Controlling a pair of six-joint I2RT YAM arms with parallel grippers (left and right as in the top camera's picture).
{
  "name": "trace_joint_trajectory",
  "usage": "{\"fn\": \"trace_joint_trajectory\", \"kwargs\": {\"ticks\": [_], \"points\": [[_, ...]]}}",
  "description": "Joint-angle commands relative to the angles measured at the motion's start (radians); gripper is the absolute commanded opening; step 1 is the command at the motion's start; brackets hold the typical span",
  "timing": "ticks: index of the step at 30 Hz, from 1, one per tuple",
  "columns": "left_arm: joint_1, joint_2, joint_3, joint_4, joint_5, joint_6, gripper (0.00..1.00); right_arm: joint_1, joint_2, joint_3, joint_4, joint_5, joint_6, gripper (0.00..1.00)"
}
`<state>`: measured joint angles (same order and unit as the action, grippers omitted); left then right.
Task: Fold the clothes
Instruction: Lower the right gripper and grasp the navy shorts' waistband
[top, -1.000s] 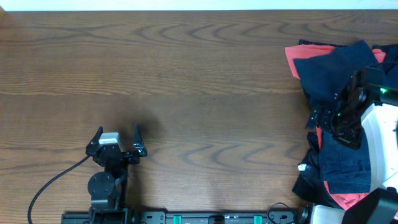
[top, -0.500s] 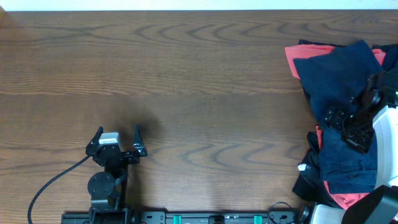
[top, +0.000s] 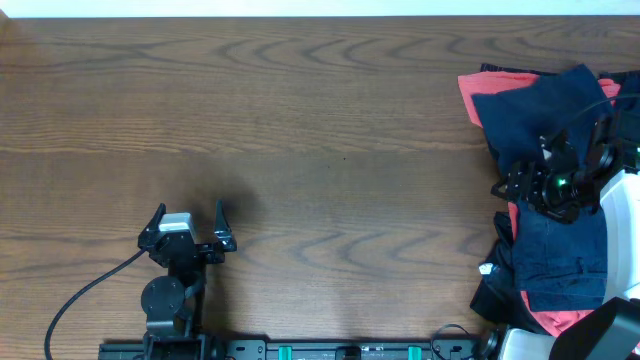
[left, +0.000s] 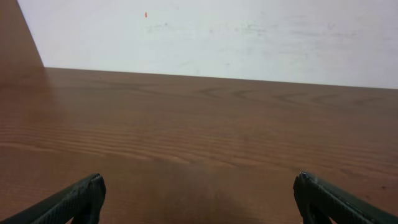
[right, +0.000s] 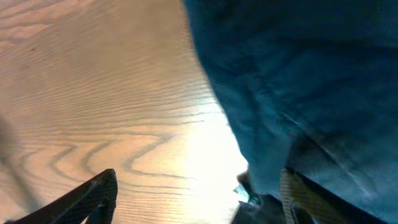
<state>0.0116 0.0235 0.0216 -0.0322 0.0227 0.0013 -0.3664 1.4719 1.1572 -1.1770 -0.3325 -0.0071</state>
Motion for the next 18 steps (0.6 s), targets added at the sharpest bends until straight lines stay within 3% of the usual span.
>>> {"fn": "trace_joint_trajectory", "kwargs": {"ticks": [1, 5, 9, 12, 18], "points": [[0.005, 0.001, -0.018, -0.038, -0.016, 0.013, 0.98, -0.001, 0.006, -0.001, -0.021, 0.198, 0.150, 0.89], [0.005, 0.000, -0.018, -0.038, -0.016, 0.013, 0.98, -0.001, 0.006, -0.001, -0.038, 0.284, 0.217, 0.99], [0.005, 0.001, -0.018, -0.038, -0.016, 0.013, 0.98, -0.001, 0.006, -0.001, -0.026, 0.283, 0.220, 0.99], [0.005, 0.000, -0.018, -0.038, -0.016, 0.013, 0.98, -0.001, 0.008, -0.005, -0.001, 0.283, 0.215, 0.89], [0.005, 0.001, -0.018, -0.038, -0.016, 0.013, 0.98, -0.001, 0.068, -0.012, 0.030, 0.232, 0.200, 0.86]]}}
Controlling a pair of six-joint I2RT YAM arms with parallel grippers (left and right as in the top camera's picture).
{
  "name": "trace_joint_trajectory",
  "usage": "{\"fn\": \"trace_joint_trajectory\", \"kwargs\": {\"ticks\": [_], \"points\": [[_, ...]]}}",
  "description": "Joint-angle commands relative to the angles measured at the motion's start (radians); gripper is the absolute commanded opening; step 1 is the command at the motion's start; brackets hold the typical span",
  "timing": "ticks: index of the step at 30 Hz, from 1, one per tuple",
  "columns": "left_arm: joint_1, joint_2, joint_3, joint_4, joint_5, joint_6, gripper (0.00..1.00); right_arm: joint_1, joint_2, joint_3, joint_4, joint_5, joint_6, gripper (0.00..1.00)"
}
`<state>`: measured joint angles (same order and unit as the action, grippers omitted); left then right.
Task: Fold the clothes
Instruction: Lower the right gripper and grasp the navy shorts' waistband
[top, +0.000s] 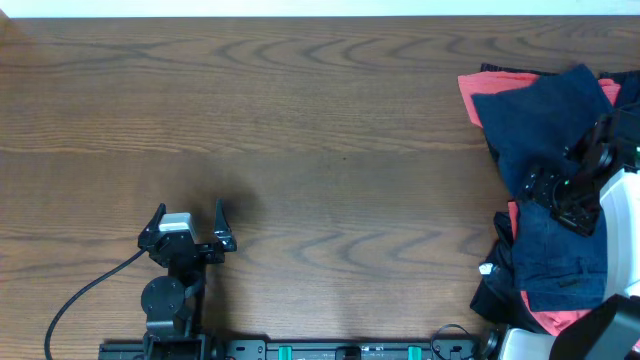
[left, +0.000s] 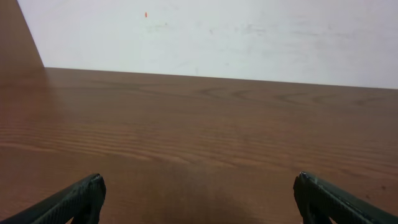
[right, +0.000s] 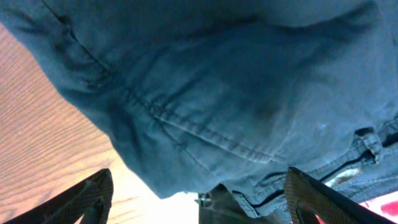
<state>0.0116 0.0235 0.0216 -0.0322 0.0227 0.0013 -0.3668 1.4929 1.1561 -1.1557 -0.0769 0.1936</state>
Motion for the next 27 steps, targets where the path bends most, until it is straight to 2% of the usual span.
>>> {"fn": "trace_joint_trajectory", "kwargs": {"ticks": [1, 6, 8, 12, 15, 16, 17, 27], "points": [[0.005, 0.001, -0.018, -0.038, -0.016, 0.013, 0.98, 0.000, 0.061, -0.011, 0.012, -0.029, -0.001, 0.86], [0.005, 0.001, -0.018, -0.038, -0.016, 0.013, 0.98, 0.000, 0.129, -0.011, 0.034, -0.039, 0.000, 0.91], [0.005, 0.000, -0.018, -0.038, -0.016, 0.013, 0.98, 0.000, 0.144, -0.011, 0.045, -0.040, 0.000, 0.85], [0.005, 0.001, -0.018, -0.038, -0.016, 0.013, 0.98, 0.001, 0.153, -0.011, 0.064, -0.056, 0.000, 0.54], [0.005, 0.000, -0.018, -0.038, -0.016, 0.013, 0.98, 0.001, 0.153, -0.011, 0.075, -0.058, 0.000, 0.23], [0.005, 0.001, -0.018, -0.038, -0.016, 0.013, 0.98, 0.001, 0.153, -0.011, 0.078, -0.059, 0.000, 0.04], [0.005, 0.001, -0.018, -0.038, -0.016, 0.013, 0.98, 0.001, 0.153, -0.011, 0.082, -0.060, 0.001, 0.01], [0.005, 0.000, -0.018, -0.038, -0.016, 0.013, 0.98, 0.011, 0.153, -0.011, 0.088, -0.063, 0.008, 0.01]]}}
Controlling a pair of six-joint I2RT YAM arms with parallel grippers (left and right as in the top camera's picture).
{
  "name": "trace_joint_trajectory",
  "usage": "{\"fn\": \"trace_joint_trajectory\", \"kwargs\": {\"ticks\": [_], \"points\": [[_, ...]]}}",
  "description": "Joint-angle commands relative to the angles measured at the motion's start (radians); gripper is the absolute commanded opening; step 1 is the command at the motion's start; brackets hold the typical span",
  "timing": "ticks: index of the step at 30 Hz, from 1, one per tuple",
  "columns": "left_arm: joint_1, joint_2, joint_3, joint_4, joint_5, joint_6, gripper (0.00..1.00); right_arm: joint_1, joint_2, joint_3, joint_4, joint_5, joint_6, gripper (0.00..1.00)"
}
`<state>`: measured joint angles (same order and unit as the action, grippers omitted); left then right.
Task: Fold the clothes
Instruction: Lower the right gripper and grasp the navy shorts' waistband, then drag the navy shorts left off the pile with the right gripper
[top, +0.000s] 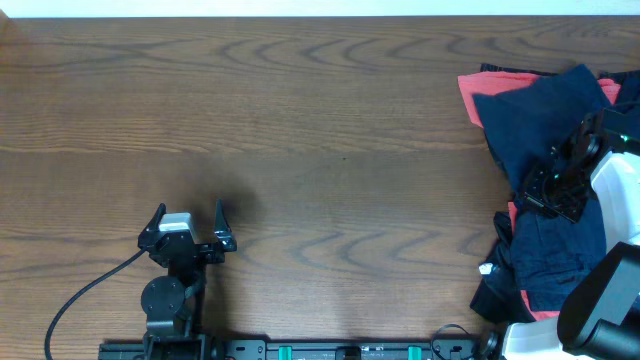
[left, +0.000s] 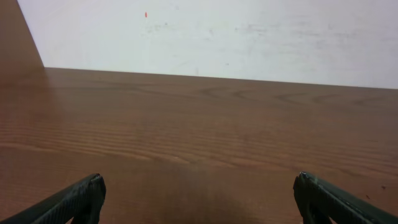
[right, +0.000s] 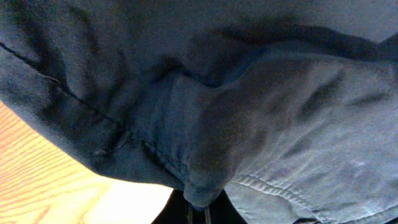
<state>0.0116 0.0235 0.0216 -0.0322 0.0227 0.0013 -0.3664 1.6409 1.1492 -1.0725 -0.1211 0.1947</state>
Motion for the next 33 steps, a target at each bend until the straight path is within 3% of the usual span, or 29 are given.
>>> {"fn": "trace_joint_trajectory", "kwargs": {"ticks": [1, 15, 25, 33], "points": [[0.005, 0.000, -0.018, -0.038, -0.016, 0.013, 0.98, 0.017, 0.003, -0.004, 0.002, -0.018, 0.007, 0.01], [0.005, 0.000, -0.018, -0.034, -0.016, 0.013, 0.98, 0.182, -0.106, 0.093, -0.070, 0.030, 0.007, 0.01], [0.005, 0.000, -0.018, -0.034, -0.016, 0.013, 0.98, 0.373, -0.216, 0.279, -0.174, 0.106, 0.011, 0.01], [0.005, 0.000, -0.018, -0.034, -0.015, 0.013, 0.98, 0.560, -0.202, 0.293, -0.146, 0.102, 0.032, 0.01]]}}
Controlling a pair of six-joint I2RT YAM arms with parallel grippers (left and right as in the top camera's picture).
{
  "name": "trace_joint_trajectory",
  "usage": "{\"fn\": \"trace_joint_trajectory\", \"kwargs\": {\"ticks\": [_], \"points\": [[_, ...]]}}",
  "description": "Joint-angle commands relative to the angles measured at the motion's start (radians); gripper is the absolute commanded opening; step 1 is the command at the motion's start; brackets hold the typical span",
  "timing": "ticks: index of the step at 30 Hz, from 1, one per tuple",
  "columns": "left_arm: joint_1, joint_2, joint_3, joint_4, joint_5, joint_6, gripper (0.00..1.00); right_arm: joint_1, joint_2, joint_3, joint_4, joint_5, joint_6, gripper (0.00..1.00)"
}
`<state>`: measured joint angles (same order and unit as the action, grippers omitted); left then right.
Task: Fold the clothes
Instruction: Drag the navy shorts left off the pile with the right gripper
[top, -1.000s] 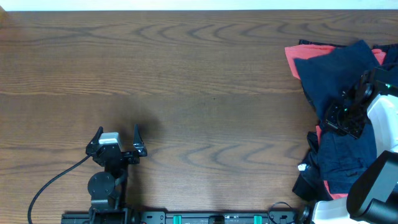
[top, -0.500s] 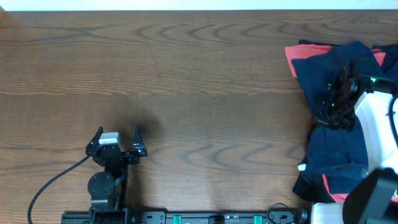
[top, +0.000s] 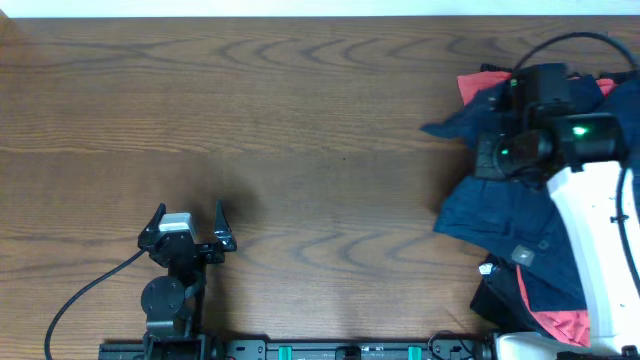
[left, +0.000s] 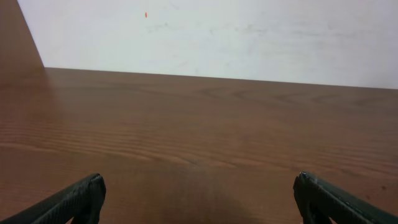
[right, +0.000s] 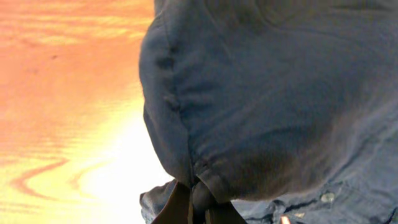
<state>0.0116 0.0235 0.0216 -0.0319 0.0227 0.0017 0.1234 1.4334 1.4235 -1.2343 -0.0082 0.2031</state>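
A heap of clothes lies at the table's right edge: a navy blue garment on top of red cloth and darker pieces. My right gripper is shut on a fold of the navy garment and holds it lifted, so the cloth hangs and spreads leftward from the heap. In the right wrist view the pinched fold sits between the fingers. My left gripper rests open near the front left, with both fingers wide apart over bare wood.
The wooden table stretches from the left arm to the heap. More red cloth and a dark piece lie at the front right. A white wall stands behind the table's far edge.
My right gripper, shut on the navy garment, has risen and moved left and toward the back. The garment now hangs drawn out leftward from the heap. The left arm has not moved.
At first my right gripper was open at the heap's left edge over the navy garment. Then it was open, lower over the cloth. Then it was shut on a fold. Now the fold is lifted and the garment is pulled partly off the heap.
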Motion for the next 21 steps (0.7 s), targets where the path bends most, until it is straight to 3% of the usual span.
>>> {"fn": "trace_joint_trajectory", "kwargs": {"ticks": [1, 21], "points": [[0.005, 0.000, -0.018, -0.035, -0.015, 0.013, 0.98, 0.093, 0.011, 0.018, 0.022, -0.011, 0.029, 0.01], [0.005, 0.000, -0.018, -0.039, -0.015, 0.012, 0.98, 0.487, 0.273, 0.018, 0.086, -0.060, 0.035, 0.01]]}}
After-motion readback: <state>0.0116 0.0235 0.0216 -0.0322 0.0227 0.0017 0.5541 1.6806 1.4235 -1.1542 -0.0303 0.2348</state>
